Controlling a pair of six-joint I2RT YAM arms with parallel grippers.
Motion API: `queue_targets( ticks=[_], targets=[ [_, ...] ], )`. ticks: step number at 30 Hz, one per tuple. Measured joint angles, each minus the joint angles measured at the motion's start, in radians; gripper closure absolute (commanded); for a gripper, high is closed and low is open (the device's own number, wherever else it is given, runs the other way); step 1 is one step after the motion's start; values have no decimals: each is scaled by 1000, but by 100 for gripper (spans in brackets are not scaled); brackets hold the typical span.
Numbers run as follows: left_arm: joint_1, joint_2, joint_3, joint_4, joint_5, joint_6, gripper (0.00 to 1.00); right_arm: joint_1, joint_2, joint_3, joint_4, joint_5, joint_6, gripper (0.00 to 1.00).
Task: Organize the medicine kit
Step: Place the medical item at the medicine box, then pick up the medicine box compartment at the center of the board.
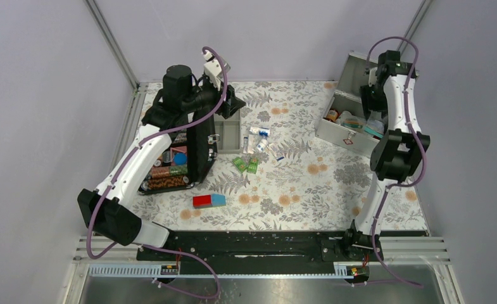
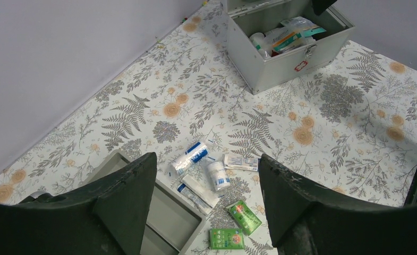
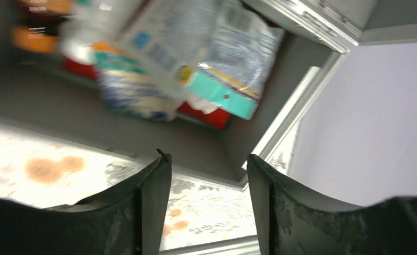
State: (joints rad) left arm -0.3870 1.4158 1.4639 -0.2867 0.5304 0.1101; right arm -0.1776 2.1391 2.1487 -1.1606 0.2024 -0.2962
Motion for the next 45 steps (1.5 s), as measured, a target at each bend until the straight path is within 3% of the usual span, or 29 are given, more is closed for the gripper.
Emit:
queue_targets(
  ticks=[3, 6, 11, 15, 18, 20, 30, 37, 45],
  targets=[
    [0, 0, 0, 0, 0, -3, 30, 11, -89, 13, -25, -148, -6, 32],
    [0, 0, 2, -13, -6, -3, 29, 36, -146, 79, -36, -293, -10, 2],
    [0, -1, 50, -81, -51, 18, 27, 68, -265, 86, 109, -546, 38, 0],
    [0, -43, 18, -51, -123, 31, 25, 70, -443, -213, 475, -776, 264, 0],
    [1, -85, -27, -31, -154, 13, 25, 84, -452, -358, 684, -918, 434, 2],
    [1, -99, -37, -27, -159, -3, 25, 116, -414, -410, 738, -968, 474, 6],
    [2, -128, -38, -21, -152, -8, 25, 329, -219, -408, 673, -981, 409, 33],
    [8, -143, -73, -16, -169, -30, 25, 372, -192, -407, 649, -878, 402, 32],
    [48, -207, -90, -134, -183, 102, 24, 481, -190, -461, 581, -802, 281, 31]
  ],
)
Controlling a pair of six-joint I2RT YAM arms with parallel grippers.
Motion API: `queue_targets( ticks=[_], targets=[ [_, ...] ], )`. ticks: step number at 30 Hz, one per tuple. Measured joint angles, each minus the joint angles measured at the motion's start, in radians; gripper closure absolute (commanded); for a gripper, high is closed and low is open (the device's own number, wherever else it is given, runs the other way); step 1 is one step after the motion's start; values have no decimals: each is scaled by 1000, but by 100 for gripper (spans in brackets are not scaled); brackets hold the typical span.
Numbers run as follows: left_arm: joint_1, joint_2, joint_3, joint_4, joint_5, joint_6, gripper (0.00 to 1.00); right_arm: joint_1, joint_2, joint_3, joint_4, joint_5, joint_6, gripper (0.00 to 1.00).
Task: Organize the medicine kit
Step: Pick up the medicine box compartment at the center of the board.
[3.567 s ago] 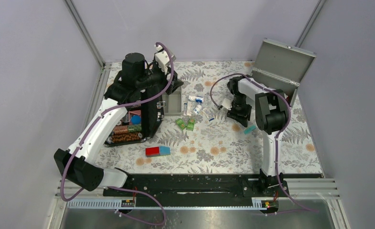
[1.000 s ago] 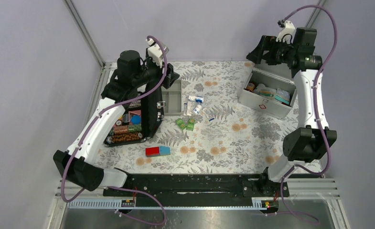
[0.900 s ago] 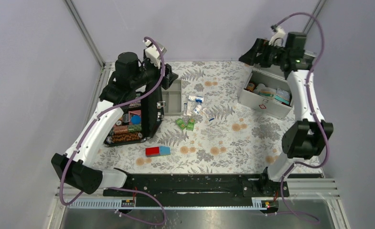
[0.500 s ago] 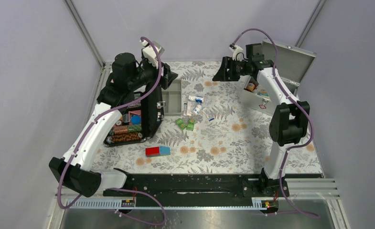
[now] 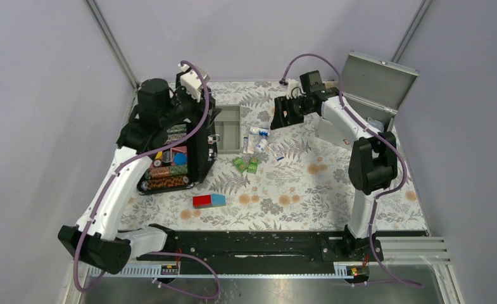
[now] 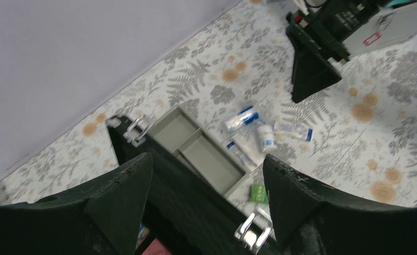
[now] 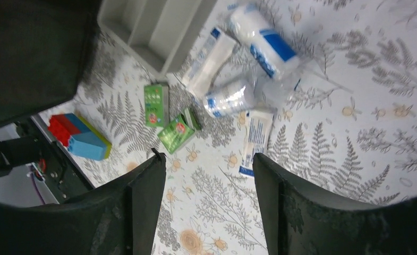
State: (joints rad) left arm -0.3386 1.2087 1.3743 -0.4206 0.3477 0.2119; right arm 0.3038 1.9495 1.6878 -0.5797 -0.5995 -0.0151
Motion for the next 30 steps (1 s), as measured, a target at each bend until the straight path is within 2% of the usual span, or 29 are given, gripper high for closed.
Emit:
queue_targets(
  ticks=[5, 10, 15, 22, 26, 30],
  targets=[
    [58, -70, -34, -72, 2, 48, 23, 14, 0, -61, -25, 54, -24, 26],
    [74, -80, -52, -116, 3, -5, 24, 27, 0, -56, -28, 96, -23, 31],
    [74, -67, -82, -117, 2, -125, 25, 84, 41, 24, -15, 119, 9, 32],
    [79, -59, -84, -118, -24, -184, 25, 184, 163, 135, 21, 145, 100, 30],
    [85, -53, -64, -126, -44, -188, 25, 237, 228, 167, 36, 243, 168, 31],
    [85, -52, -56, -131, -60, -188, 25, 281, 267, 192, 40, 329, 221, 36]
  ],
)
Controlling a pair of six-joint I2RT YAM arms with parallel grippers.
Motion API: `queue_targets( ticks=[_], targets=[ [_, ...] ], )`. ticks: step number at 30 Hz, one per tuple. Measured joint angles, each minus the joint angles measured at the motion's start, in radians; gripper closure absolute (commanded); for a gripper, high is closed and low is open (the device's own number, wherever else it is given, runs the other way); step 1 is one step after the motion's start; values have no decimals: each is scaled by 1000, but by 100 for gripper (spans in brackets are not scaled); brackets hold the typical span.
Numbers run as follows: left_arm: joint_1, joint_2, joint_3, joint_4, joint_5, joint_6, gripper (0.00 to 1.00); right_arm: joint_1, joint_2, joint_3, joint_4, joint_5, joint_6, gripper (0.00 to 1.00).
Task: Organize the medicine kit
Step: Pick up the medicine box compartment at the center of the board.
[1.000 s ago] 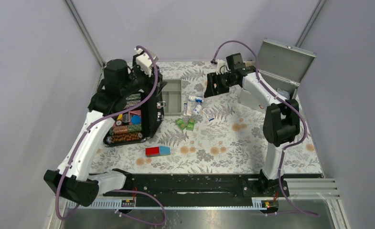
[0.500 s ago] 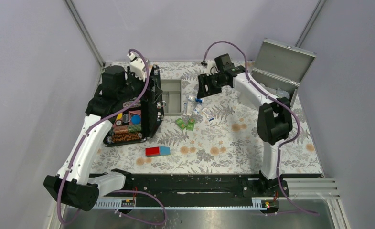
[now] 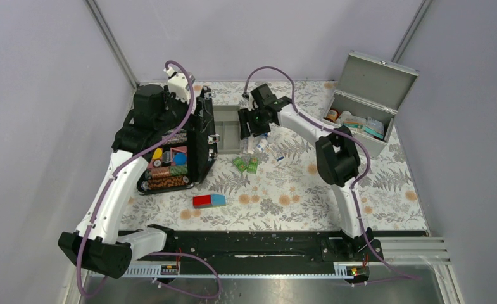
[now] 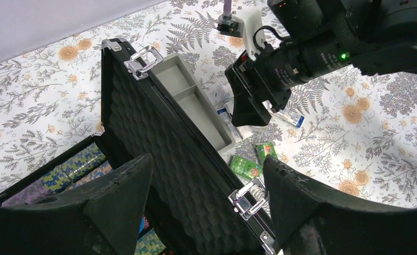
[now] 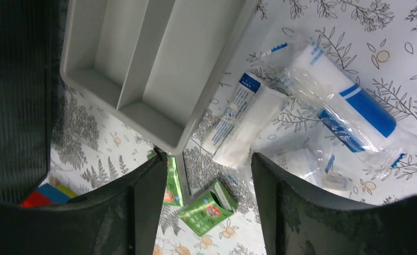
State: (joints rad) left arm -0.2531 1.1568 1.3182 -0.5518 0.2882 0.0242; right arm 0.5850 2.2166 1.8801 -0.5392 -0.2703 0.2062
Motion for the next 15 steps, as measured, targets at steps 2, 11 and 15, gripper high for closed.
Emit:
queue_targets(
  ticks=[2, 11, 15],
  targets=[
    [0, 1, 3, -4, -9, 0, 24, 16, 14, 15, 5, 26, 20, 40],
    [4, 11, 52, -23, -37, 2, 24, 48, 78, 47, 36, 72, 101, 47],
    [5, 11, 63, -23, -39, 1, 24, 52, 119, 72, 46, 85, 124, 53]
  ],
)
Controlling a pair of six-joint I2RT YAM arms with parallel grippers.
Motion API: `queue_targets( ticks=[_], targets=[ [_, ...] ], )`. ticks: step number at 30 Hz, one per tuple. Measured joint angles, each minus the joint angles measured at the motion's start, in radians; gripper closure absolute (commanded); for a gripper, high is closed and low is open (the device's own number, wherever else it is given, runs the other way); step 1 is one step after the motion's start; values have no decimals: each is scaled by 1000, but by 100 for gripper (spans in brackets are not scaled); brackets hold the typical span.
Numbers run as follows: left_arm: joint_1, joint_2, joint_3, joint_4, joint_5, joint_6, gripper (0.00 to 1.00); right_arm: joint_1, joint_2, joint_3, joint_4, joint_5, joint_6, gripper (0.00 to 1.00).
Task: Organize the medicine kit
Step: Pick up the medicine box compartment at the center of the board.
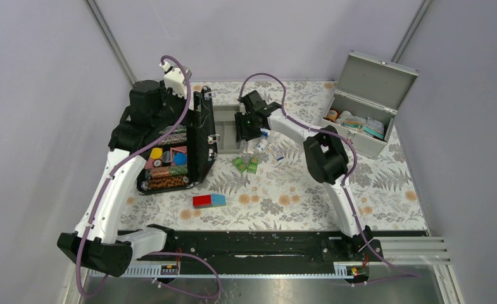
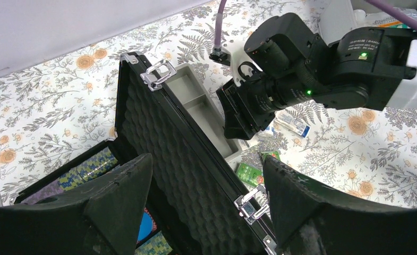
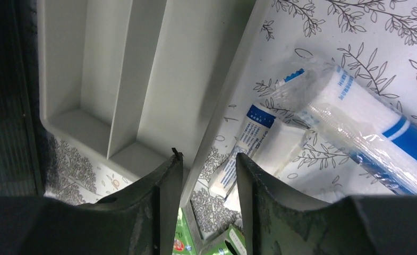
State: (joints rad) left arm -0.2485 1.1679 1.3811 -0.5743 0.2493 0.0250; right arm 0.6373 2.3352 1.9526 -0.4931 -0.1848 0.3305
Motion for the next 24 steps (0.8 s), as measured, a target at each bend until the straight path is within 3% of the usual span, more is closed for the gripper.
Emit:
queue_targets(
  ticks=[24],
  targets=[
    [0, 6, 26, -8, -5, 0, 24, 14, 39, 6, 55, 63, 108, 80]
  ],
)
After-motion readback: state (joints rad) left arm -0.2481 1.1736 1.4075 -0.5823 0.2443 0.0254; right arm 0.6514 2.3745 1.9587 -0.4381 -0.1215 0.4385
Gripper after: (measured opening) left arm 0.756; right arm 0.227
